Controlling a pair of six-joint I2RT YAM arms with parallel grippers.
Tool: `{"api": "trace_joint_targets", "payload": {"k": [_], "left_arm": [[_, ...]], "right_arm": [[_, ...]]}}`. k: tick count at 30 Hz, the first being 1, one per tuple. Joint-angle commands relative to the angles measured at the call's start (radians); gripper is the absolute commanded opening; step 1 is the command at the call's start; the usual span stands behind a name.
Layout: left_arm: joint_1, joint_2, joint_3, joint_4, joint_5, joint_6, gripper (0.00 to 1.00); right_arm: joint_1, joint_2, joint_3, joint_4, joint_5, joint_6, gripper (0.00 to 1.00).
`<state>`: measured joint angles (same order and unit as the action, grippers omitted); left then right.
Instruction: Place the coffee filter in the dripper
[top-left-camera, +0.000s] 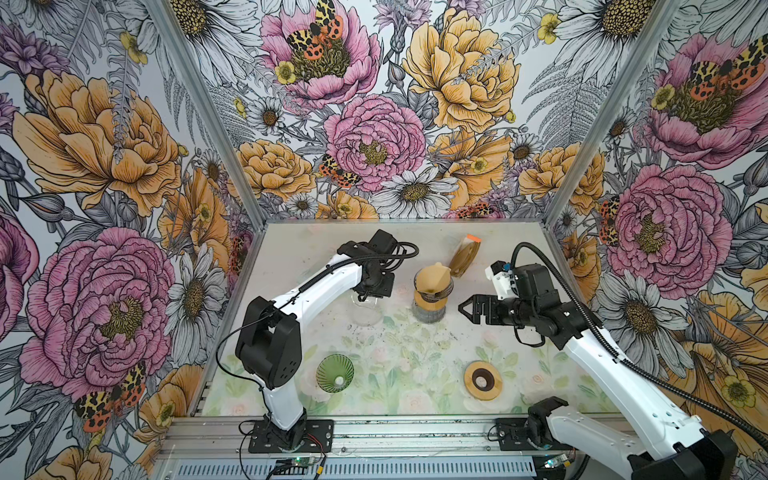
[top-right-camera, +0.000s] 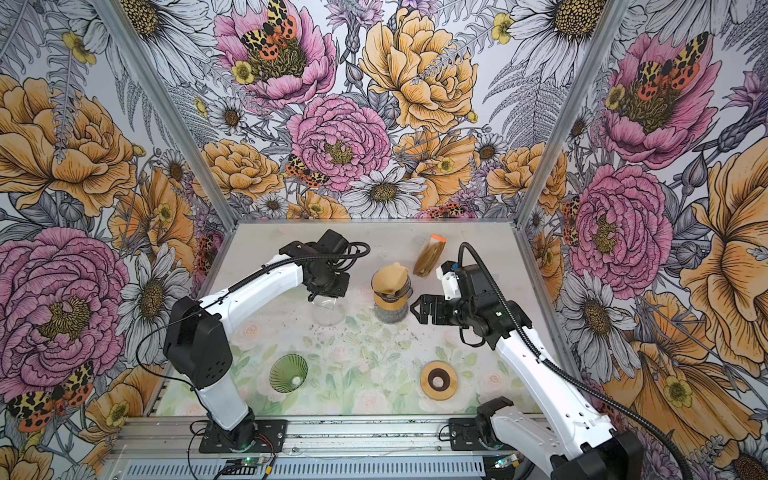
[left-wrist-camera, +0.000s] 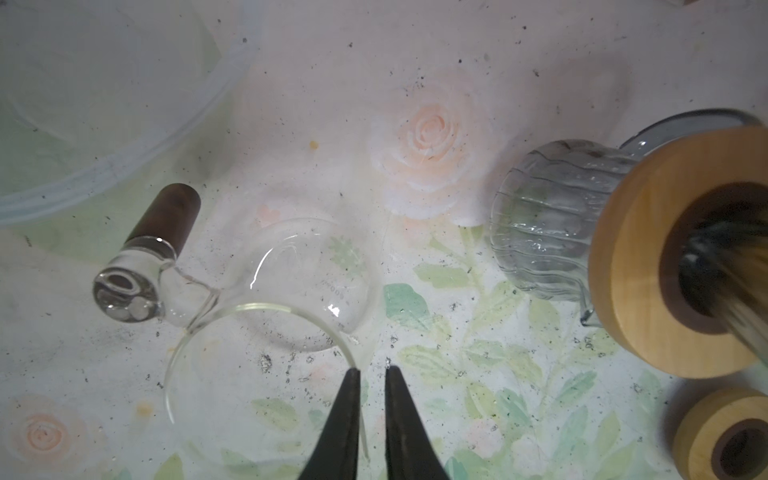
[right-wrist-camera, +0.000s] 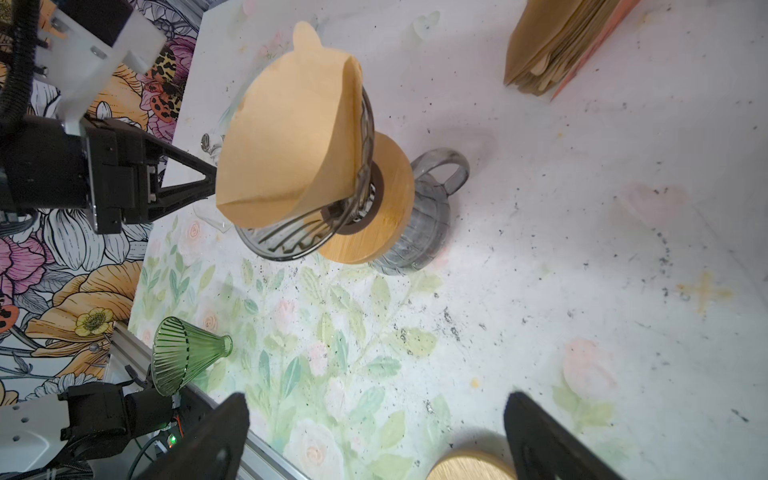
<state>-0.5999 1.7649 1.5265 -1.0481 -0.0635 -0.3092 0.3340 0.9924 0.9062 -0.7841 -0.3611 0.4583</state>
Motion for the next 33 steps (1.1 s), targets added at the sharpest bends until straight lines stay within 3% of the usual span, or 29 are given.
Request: {"api": "trace_joint_targets", "payload": {"k": [1,9,16,20,27,33], "left_arm": [[-0.014,0.011,0.007,0.008,-0.03,-0.048,0.15],[-0.029,-0.07,0.03,0.01,-0.032,-0.075,0.24],[-0.034,-0.241,-0.036,0.073,0.015,-0.067,0.36],[-0.019,-0.359,-0.129,0.17,0.083,-0.047,0.5],[0.061,-0.546,-0.316,0.344,0.289,-0.038,0.98],[0.154,-0.651,-0.395,0.408,0.496,0.007,0.99]], "right_arm": [[-0.001,-0.032,-0.036,0.006,0.008,0.038,0.97],[0.009,-0.052,-0.063,-0.002,0.017,0.037,0.97],[0.1,-0.015,-0.079,-0.04,0.145,0.087,0.9],[0.157,0.015,-0.103,-0.045,0.195,0.127,0.8],[0.26,0.03,-0.151,-0.071,0.277,0.218,0.65],[0.364,0.053,-0.211,-0.073,0.327,0.289,0.61]]}}
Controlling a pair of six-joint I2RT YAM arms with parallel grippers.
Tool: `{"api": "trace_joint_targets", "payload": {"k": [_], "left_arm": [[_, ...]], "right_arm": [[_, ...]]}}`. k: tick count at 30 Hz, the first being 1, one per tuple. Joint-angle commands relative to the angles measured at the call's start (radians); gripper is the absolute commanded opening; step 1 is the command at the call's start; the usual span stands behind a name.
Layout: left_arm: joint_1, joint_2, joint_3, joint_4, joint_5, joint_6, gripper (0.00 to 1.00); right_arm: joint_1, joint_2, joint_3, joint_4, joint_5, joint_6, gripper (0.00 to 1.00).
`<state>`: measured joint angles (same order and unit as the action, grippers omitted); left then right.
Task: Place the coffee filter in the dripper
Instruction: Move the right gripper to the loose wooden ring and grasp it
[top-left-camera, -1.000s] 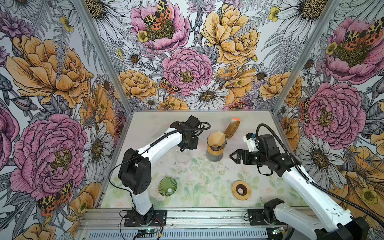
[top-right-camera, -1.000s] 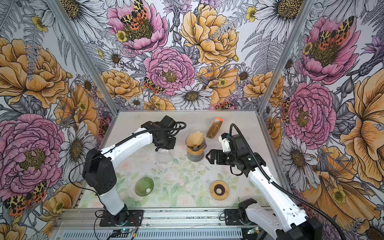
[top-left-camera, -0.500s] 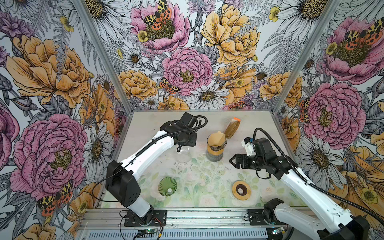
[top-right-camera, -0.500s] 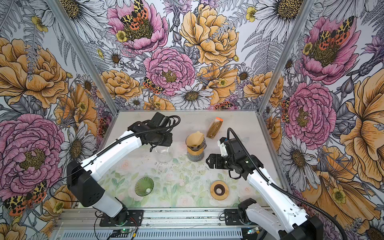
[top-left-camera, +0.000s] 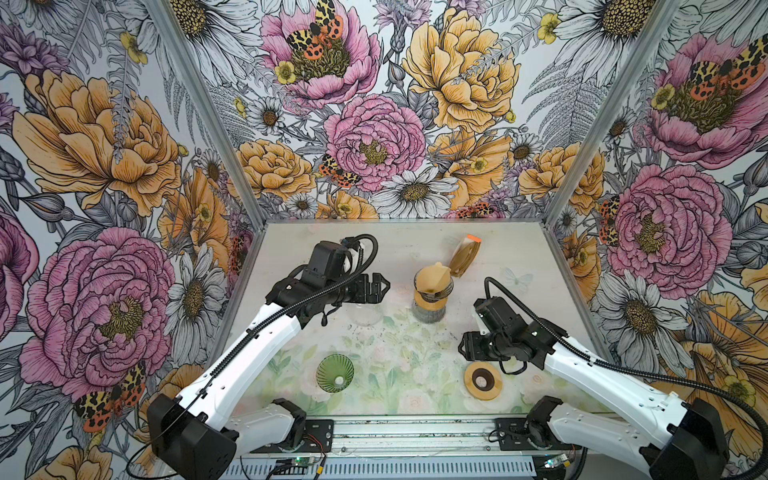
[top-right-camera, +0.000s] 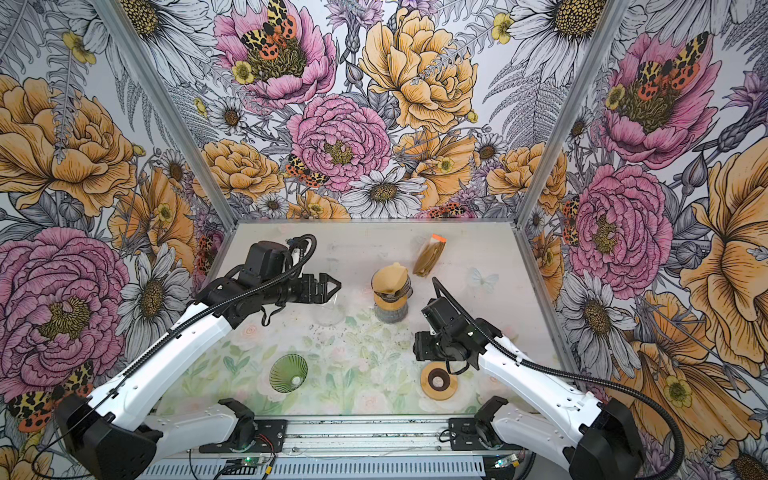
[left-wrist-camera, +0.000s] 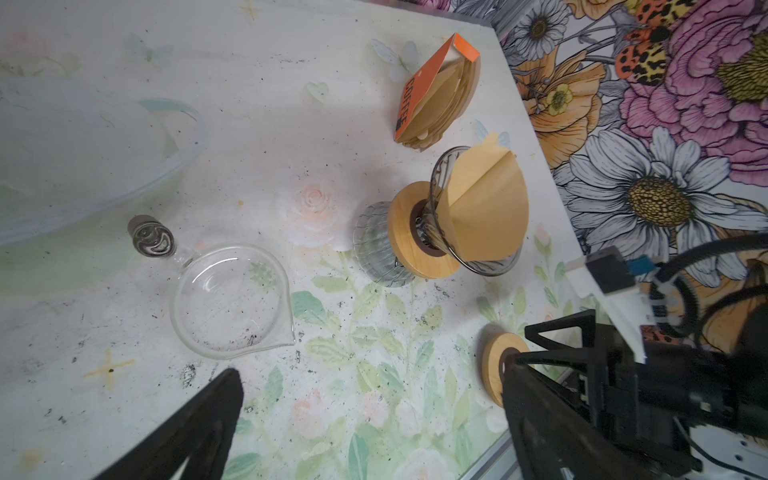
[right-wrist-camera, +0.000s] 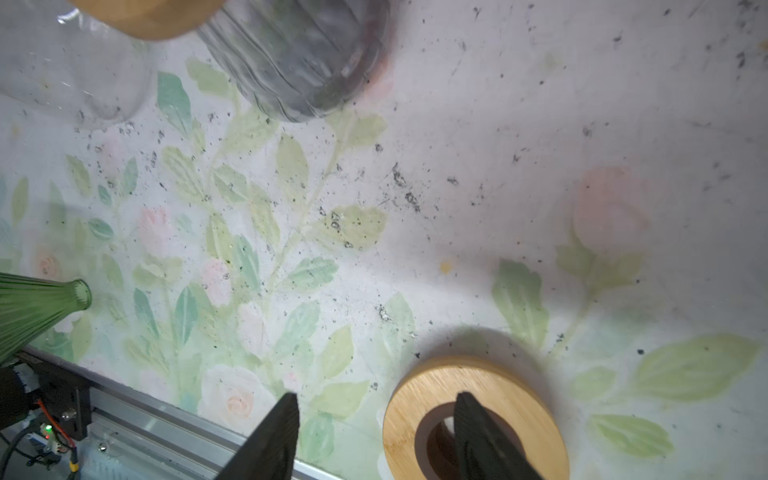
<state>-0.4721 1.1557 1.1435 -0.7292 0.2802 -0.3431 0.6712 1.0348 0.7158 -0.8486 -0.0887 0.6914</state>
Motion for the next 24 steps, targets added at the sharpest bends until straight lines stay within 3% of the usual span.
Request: {"api": "trace_joint_targets", "payload": {"k": [1,16,24], "left_arm": [[0.036,-0.049,-0.013,0.09,0.184,0.053,0.99],[0.087,-0.1,-0.118,0.174,0.275,0.065,0.99],[0.09,-0.095,-0.175,0.237,0.302,0.052,0.99]], "right_arm": [[0.035,0.014,-0.034,-0.009,0.057,0.062,0.61],[0.038,-0.095,-0.144,-0.15,0.192,0.285,0.61],[0.027,-0.085,-0.173,-0.177,0.193,0.317,0.6]]}}
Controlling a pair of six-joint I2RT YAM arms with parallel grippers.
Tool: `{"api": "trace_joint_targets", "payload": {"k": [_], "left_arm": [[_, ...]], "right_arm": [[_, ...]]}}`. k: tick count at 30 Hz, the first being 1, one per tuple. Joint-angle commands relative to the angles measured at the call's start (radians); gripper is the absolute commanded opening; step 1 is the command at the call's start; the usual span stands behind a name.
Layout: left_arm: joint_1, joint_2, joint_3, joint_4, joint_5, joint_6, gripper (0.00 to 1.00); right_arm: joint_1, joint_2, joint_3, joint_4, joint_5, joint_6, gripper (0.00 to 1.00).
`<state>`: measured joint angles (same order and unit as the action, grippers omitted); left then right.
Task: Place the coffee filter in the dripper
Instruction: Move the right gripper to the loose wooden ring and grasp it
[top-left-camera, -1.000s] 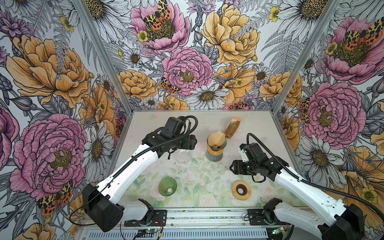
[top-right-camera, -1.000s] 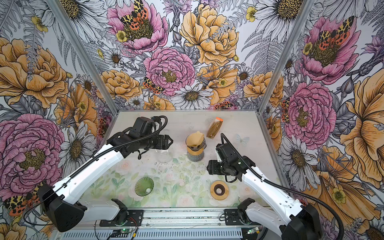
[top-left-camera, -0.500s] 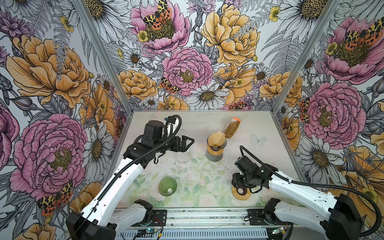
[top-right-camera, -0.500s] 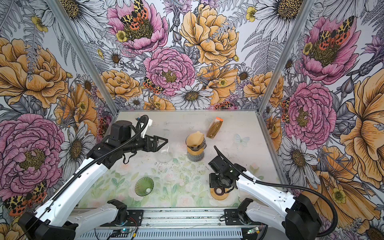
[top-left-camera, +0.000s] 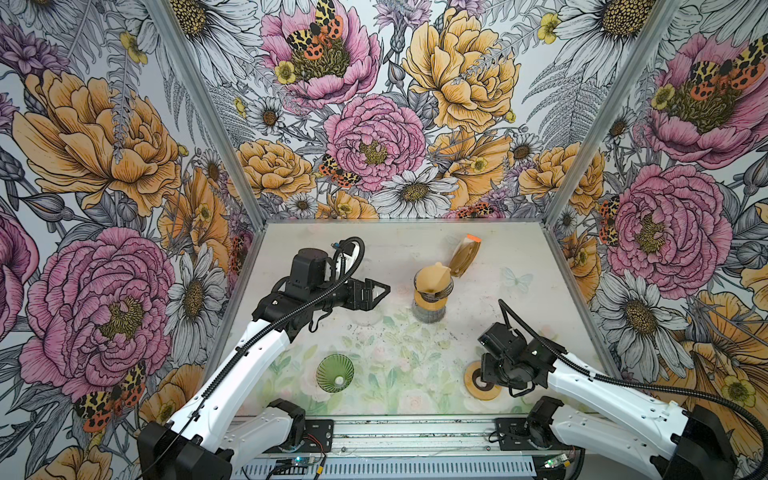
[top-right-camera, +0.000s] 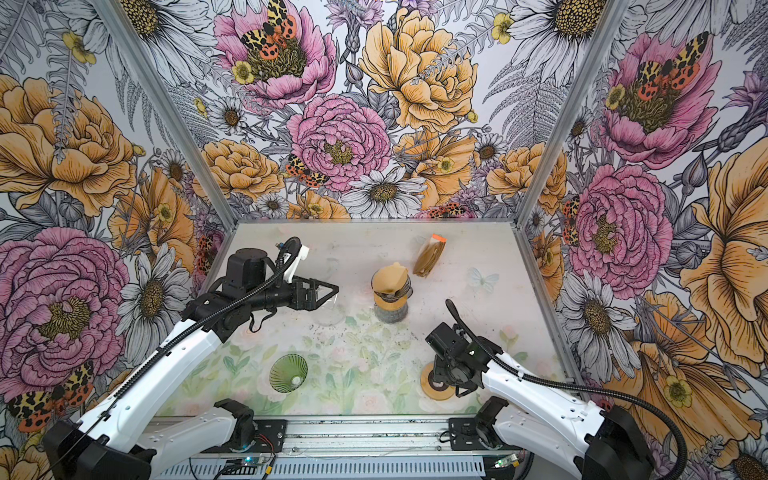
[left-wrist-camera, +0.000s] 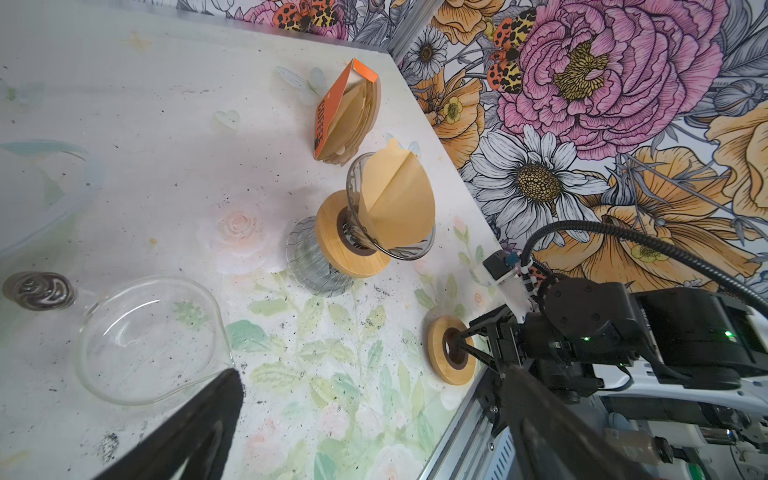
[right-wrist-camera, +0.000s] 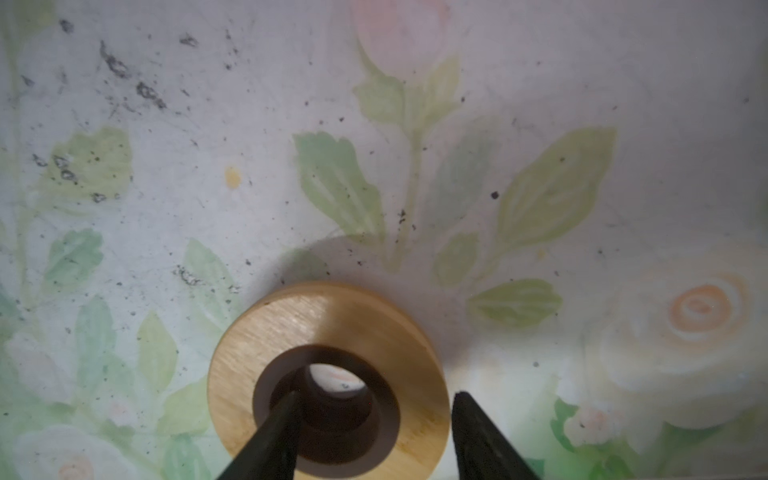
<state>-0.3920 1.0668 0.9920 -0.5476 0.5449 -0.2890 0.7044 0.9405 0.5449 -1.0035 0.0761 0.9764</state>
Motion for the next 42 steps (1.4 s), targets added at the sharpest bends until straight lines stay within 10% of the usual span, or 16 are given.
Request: {"api": "trace_joint_targets", "payload": {"k": [1,42], "left_arm": [[0.009,-0.004,-0.028,0.058,0.041,-0.003,0.99],[0.019,0.017,-0.052,0.083,0.044,-0.005,0.99]], "right_arm": [[-0.006,0.015,-0.001,-0.029,0.034,0.036,0.6],[-0.069,0.083,-0.021,0.266,-0.182,-0.106,0.28]]}}
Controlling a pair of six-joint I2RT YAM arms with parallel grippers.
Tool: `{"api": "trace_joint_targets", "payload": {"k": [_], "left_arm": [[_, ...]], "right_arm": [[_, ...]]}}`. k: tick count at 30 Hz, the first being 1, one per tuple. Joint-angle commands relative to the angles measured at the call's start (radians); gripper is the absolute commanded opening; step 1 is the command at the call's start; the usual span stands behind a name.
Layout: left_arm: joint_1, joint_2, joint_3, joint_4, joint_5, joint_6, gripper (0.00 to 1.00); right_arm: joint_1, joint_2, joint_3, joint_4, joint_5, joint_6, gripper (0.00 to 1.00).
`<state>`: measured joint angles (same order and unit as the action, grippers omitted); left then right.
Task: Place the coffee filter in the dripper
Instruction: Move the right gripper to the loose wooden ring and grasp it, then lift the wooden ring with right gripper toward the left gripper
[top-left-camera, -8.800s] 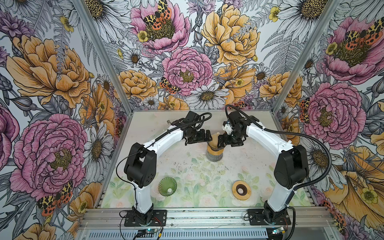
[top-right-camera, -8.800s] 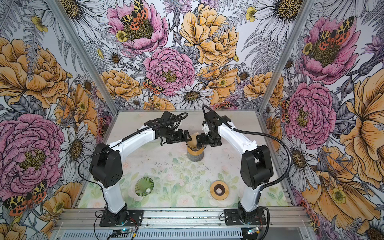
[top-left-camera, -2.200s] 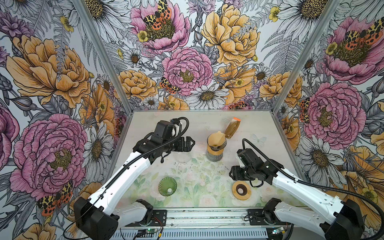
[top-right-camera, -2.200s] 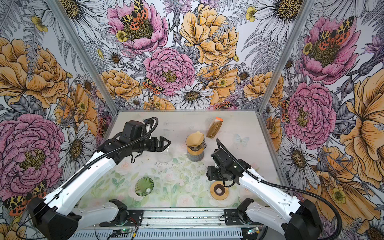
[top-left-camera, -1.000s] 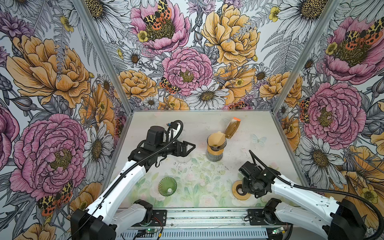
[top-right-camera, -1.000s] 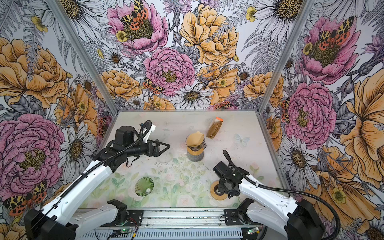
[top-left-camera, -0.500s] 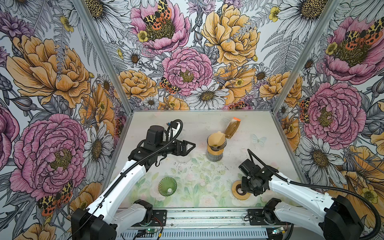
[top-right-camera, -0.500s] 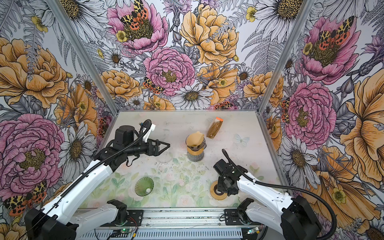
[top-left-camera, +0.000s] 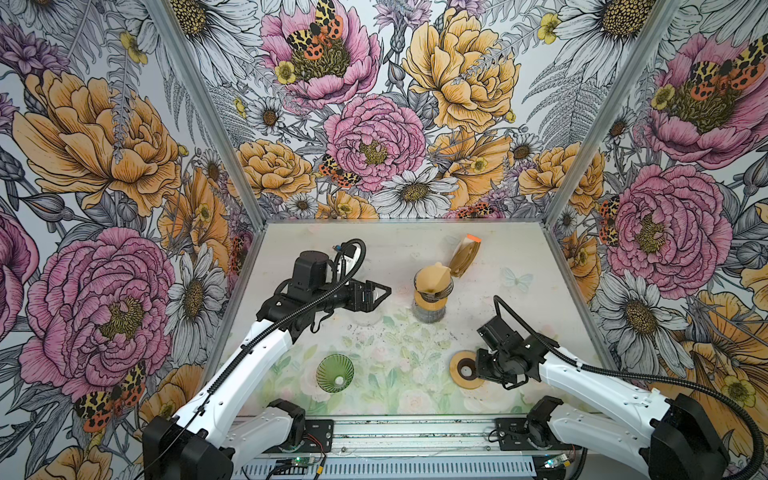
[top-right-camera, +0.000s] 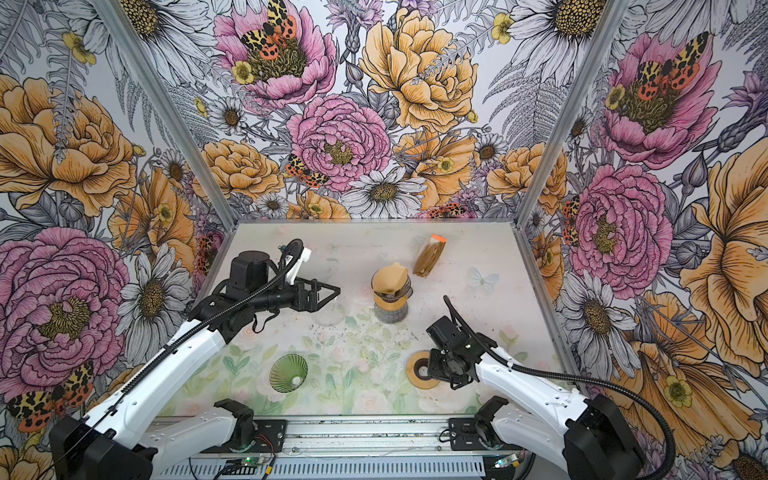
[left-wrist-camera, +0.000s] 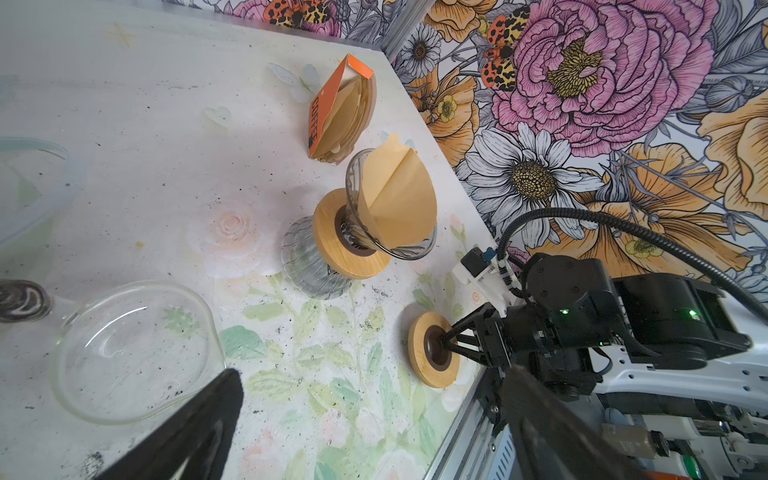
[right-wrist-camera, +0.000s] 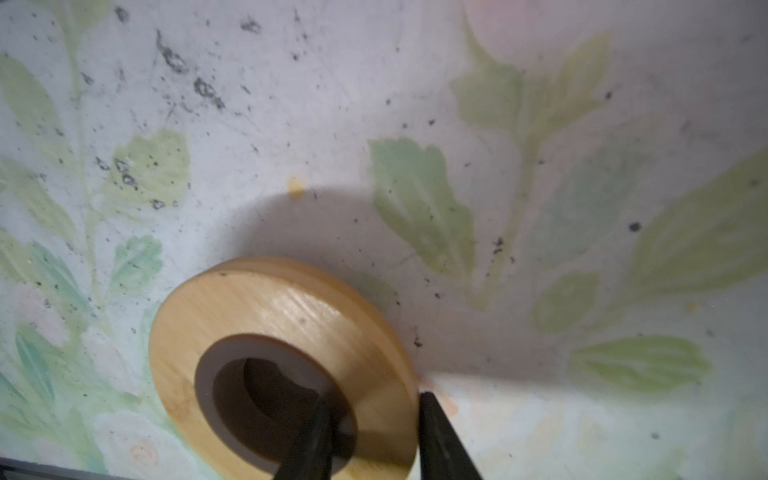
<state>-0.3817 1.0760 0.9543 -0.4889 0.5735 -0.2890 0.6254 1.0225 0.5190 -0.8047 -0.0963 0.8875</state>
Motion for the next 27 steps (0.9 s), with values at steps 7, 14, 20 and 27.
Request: {"api": "trace_joint_targets", "payload": {"k": [7,14,20,27], "left_arm": [[-0.024,0.011,-0.024,0.027,-0.037,-0.099,0.99],[-0.192,0.07,-0.02,0.027,-0.199,-0.257,0.98],[-0.255,0.134,-0.032,0.09,-0.139,-0.328,0.93],[-0.264,0.127,-0.081,0.215,-0.02,-0.408,0.85]], "right_arm": [[0.023,-0.004,0.047,0.09,0.017,-0.042,0.25],[0.043,0.021,0.131,0.125,0.03,-0.071,0.25],[0.08,0.054,0.234,0.148,0.02,-0.105,0.25],[0.107,0.055,0.33,0.168,-0.035,-0.132,0.24]]}}
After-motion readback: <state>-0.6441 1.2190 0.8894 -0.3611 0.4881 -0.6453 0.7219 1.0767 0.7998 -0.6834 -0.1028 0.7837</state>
